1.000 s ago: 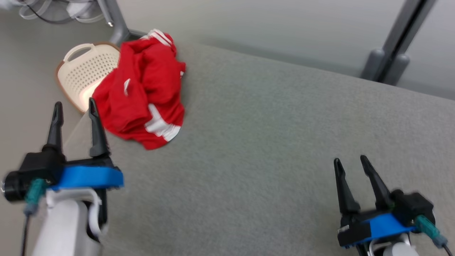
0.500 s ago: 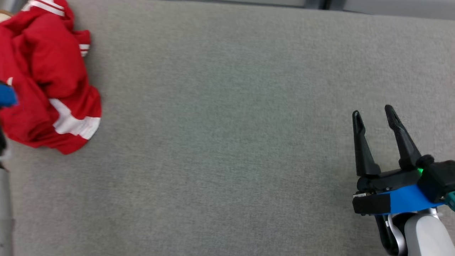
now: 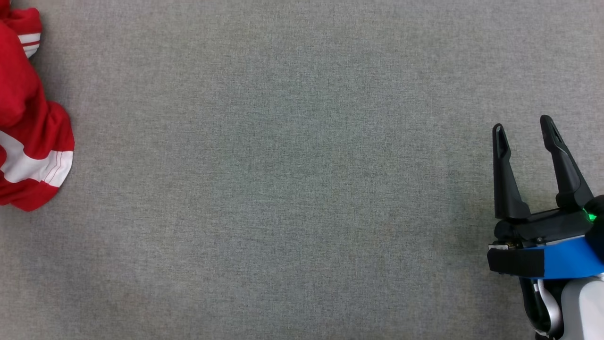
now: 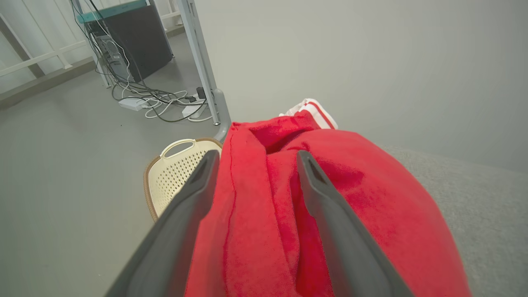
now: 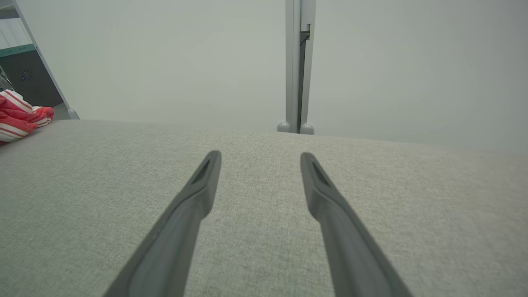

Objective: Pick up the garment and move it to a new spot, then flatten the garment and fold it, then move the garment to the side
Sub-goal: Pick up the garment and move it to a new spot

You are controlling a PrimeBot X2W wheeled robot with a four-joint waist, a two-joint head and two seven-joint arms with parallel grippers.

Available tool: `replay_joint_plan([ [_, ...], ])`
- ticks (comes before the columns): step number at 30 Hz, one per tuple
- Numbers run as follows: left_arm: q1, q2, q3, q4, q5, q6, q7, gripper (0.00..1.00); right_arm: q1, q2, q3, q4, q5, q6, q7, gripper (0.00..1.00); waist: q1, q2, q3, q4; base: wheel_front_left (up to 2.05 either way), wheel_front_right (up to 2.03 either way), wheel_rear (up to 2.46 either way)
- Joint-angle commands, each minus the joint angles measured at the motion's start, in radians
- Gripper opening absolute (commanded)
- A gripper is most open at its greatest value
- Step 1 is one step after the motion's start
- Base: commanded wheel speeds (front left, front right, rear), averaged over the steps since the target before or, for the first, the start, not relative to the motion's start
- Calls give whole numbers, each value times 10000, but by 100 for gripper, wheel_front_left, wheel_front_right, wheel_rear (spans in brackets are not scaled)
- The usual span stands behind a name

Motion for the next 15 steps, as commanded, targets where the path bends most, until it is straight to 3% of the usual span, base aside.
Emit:
replay_joint_plan([
  [1, -171, -19, 5, 229, -57, -2, 79, 100, -55, -74, -36, -55, -13, 1, 1, 100, -1, 0, 41, 21, 0, 0, 0],
  [11, -340, -490, -62, 2368, -596, -447, 1388, 100, -67, -83, -19, -116, -23, 1, 52, 100, -1, 0, 29, 102, 0, 0, 0],
  [12, -346, -510, -18, 2418, -641, -446, 1271, 64, -68, -79, -17, -99, -23, 1, 54, 100, -1, 0, 7, 115, 0, 0, 0],
  [13, -364, -536, -11, 2434, -670, -468, 1113, 0, -62, -75, -13, -74, -13, 1, 42, 100, -1, 0, -30, 139, 0, 0, 0],
  [15, -400, -492, -188, 2490, -539, -543, 887, 0, -50, -60, 25, 21, 32, 1, 10, 100, -1, 0, -143, 153, 0, 0, 0],
])
